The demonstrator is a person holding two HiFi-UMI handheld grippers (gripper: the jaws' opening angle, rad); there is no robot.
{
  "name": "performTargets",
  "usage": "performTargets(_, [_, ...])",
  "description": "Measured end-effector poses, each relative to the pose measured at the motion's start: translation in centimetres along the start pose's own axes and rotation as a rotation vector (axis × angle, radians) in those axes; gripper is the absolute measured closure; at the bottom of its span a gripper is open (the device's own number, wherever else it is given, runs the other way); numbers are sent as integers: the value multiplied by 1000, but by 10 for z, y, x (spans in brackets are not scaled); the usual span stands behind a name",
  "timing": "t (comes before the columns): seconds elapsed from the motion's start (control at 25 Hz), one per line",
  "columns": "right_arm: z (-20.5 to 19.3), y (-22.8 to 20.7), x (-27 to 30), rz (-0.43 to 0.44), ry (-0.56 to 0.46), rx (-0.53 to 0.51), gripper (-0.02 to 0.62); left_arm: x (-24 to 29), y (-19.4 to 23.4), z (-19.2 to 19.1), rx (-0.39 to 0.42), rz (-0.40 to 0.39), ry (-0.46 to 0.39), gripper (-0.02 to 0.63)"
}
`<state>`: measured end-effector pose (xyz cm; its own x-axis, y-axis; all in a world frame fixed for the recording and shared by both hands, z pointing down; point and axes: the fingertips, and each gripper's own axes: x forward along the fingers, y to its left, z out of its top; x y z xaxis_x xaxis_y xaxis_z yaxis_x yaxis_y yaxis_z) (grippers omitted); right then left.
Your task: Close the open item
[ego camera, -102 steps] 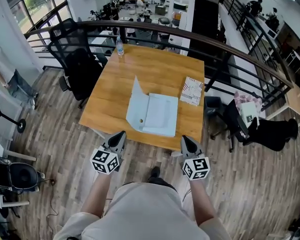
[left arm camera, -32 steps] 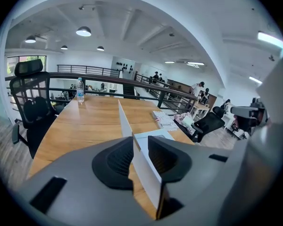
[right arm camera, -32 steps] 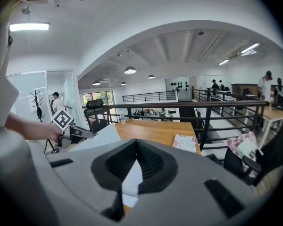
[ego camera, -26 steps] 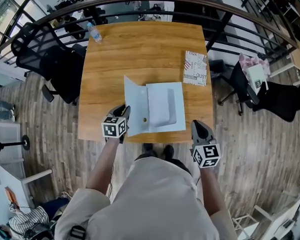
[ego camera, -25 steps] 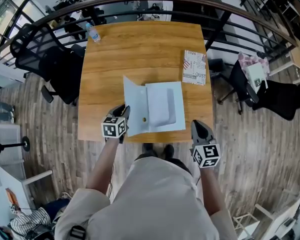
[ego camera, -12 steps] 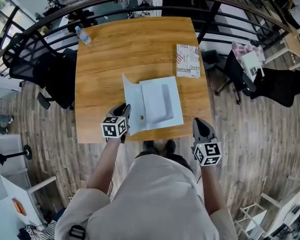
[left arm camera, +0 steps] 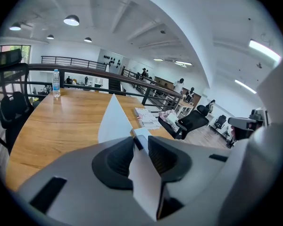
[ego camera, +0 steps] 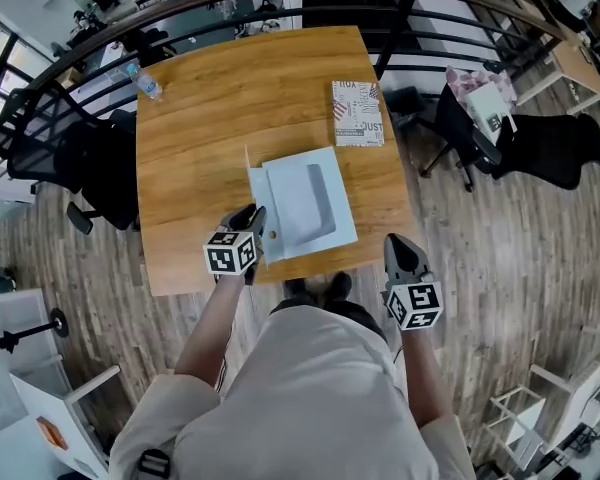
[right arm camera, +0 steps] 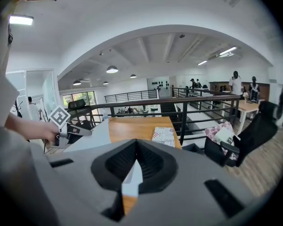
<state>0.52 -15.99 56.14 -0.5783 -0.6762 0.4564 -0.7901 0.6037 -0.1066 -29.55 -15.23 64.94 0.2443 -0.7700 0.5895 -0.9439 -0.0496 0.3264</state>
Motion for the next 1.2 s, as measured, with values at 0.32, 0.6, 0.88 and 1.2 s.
performTargets(0.32, [-7, -22, -4, -17, 3, 26, 592, 37, -42, 3, 52, -54, 40, 488])
performTargets(0.6, [-11, -36, -5, -16, 8, 51, 594, 61, -68, 2, 81, -79, 89, 476])
performTargets(0.88, [-20, -51, -2, -20, 17, 82, 594, 91, -87, -6, 112, -106, 146, 476])
performTargets(1.2, [-32, -68, 2, -31, 31, 118, 594, 128, -108, -18, 151, -135, 199, 477])
